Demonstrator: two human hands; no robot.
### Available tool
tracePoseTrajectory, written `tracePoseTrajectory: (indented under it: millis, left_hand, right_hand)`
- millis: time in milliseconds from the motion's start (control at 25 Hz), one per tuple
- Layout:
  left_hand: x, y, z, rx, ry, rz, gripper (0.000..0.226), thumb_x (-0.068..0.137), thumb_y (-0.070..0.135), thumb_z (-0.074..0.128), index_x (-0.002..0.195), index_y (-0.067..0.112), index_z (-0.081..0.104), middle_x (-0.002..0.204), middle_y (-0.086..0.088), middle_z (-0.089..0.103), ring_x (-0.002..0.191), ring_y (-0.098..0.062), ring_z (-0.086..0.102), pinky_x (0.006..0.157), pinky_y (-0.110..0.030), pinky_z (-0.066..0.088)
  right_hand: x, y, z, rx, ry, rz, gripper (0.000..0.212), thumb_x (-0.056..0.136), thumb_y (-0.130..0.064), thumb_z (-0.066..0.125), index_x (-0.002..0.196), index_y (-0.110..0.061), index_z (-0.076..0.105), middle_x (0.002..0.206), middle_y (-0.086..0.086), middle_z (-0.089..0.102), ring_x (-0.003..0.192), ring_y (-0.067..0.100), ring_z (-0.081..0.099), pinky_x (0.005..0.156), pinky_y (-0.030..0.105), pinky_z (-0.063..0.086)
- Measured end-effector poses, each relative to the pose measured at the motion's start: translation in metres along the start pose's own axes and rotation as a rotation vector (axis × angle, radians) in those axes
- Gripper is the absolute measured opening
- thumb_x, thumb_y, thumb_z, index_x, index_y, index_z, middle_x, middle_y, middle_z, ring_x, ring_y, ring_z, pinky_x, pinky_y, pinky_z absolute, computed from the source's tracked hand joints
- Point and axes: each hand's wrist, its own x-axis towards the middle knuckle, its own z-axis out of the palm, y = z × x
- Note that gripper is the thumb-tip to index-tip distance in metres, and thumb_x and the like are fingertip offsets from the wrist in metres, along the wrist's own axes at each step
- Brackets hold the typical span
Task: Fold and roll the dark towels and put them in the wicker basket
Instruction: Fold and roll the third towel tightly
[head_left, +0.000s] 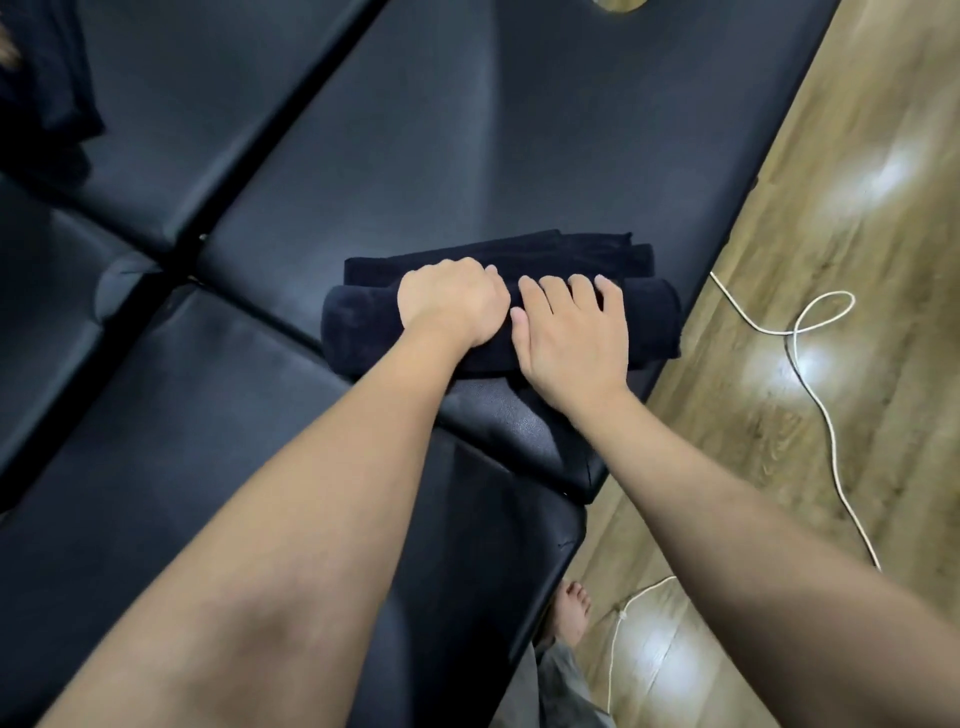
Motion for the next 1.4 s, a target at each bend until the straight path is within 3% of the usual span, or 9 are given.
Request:
tracePoseTrajectory:
  millis: [120, 360, 440, 560, 760, 960, 1120, 1320, 1400]
  left_hand:
    - [-0.029, -0.002, 0.027, 0.005, 0.24, 0.007, 0.053, 0.105, 0.039, 0.023, 0.085, 0.018, 0.067, 0.089, -0.004, 0.073, 0.084, -0.029, 0.063, 0.079, -0.042, 0.035]
    - [-0.065, -0.019, 0.073, 0.019, 0.523, 0.175, 0.059, 0.101, 0.046, 0.041, 0.144, 0.007, 0.05, 0.142, -0.012, 0.055, 0.132, -0.035, 0.048, 0.114, -0.051, 0.029]
    - [-0.048, -0.022, 0.06, 0.057, 0.499, 0.203, 0.056, 0.102, 0.049, 0.037, 0.135, 0.008, 0.057, 0.128, -0.011, 0.063, 0.115, -0.036, 0.056, 0.103, -0.049, 0.037]
    - [-0.02, -0.022, 0.03, 0.132, 0.457, 0.184, 0.05, 0.105, 0.044, 0.027, 0.091, 0.014, 0.065, 0.091, -0.008, 0.07, 0.082, -0.034, 0.059, 0.079, -0.046, 0.039]
    - [0.008, -0.01, 0.0, 0.159, 0.241, 0.153, 0.052, 0.106, 0.04, 0.015, 0.077, 0.02, 0.054, 0.087, -0.007, 0.072, 0.076, -0.029, 0.051, 0.084, -0.044, 0.033]
    - [-0.005, -0.012, 0.005, 0.006, 0.076, 0.051, 0.061, 0.107, 0.044, 0.015, 0.099, 0.014, 0.069, 0.105, -0.011, 0.072, 0.091, -0.033, 0.061, 0.086, -0.042, 0.037]
    - [-0.019, -0.009, 0.016, -0.006, 0.185, 0.017, 0.055, 0.106, 0.042, 0.015, 0.08, 0.021, 0.058, 0.089, -0.005, 0.071, 0.074, -0.028, 0.051, 0.077, -0.041, 0.031]
    - [-0.052, -0.021, 0.058, -0.013, 0.472, 0.094, 0.05, 0.103, 0.044, 0.031, 0.132, 0.015, 0.059, 0.124, -0.001, 0.066, 0.107, -0.028, 0.059, 0.097, -0.043, 0.037]
    - [-0.045, -0.021, 0.055, -0.001, 0.476, 0.092, 0.051, 0.103, 0.045, 0.03, 0.13, 0.015, 0.061, 0.119, -0.003, 0.067, 0.101, -0.031, 0.06, 0.091, -0.043, 0.037]
  right_hand:
    - [0.022, 0.009, -0.002, -0.016, 0.017, -0.065, 0.042, 0.103, -0.035, 0.035, 0.088, -0.014, 0.068, 0.079, 0.005, 0.067, 0.075, 0.032, 0.057, 0.082, 0.046, 0.04]
    - [0.065, 0.005, -0.022, 0.016, -0.339, -0.068, 0.041, 0.103, -0.031, 0.025, 0.075, -0.018, 0.052, 0.086, 0.007, 0.072, 0.074, 0.028, 0.046, 0.084, 0.044, 0.032]
    - [0.075, 0.004, -0.027, 0.038, -0.432, 0.018, 0.041, 0.105, -0.031, 0.024, 0.081, -0.018, 0.055, 0.095, 0.008, 0.072, 0.079, 0.029, 0.049, 0.09, 0.046, 0.033]
    - [0.046, 0.003, -0.016, 0.007, -0.243, 0.075, 0.046, 0.106, -0.035, 0.026, 0.101, -0.015, 0.067, 0.104, 0.007, 0.072, 0.095, 0.033, 0.058, 0.091, 0.045, 0.033]
    - [0.0, -0.005, -0.001, 0.051, -0.025, 0.075, 0.052, 0.103, -0.039, 0.037, 0.146, -0.013, 0.051, 0.147, 0.011, 0.053, 0.138, 0.042, 0.043, 0.117, 0.053, 0.024]
    - [0.02, 0.004, 0.005, 0.013, 0.096, -0.031, 0.041, 0.104, -0.036, 0.034, 0.112, -0.015, 0.069, 0.107, 0.004, 0.069, 0.108, 0.035, 0.059, 0.104, 0.05, 0.035]
    - [0.038, 0.005, 0.007, -0.017, 0.154, -0.083, 0.042, 0.104, -0.031, 0.034, 0.079, -0.015, 0.064, 0.079, 0.004, 0.066, 0.081, 0.031, 0.056, 0.086, 0.046, 0.037]
    - [0.064, -0.001, 0.0, -0.017, -0.037, -0.093, 0.043, 0.103, -0.031, 0.03, 0.069, -0.016, 0.052, 0.072, 0.005, 0.067, 0.075, 0.027, 0.046, 0.081, 0.045, 0.035]
    - [0.072, 0.0, -0.003, -0.016, -0.101, -0.077, 0.043, 0.104, -0.031, 0.027, 0.07, -0.017, 0.049, 0.075, 0.004, 0.067, 0.076, 0.025, 0.039, 0.082, 0.045, 0.033]
